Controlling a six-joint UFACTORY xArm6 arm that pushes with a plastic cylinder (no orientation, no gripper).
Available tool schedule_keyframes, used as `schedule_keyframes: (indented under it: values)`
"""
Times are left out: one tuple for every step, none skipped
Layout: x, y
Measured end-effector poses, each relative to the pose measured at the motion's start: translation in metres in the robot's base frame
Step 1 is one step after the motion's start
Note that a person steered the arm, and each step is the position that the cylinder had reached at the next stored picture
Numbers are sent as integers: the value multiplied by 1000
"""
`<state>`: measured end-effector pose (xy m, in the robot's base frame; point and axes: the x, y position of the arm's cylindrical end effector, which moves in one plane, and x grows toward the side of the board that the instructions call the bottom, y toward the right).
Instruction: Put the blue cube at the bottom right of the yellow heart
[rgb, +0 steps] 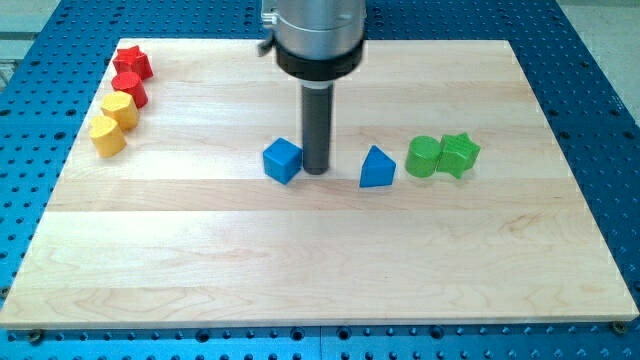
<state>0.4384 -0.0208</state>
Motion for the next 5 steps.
schedule_keyframes:
  values:
    - [25,-90]
    - [27,-152]
    - [51,-96]
    - [9,-90]
    - [1,-107]
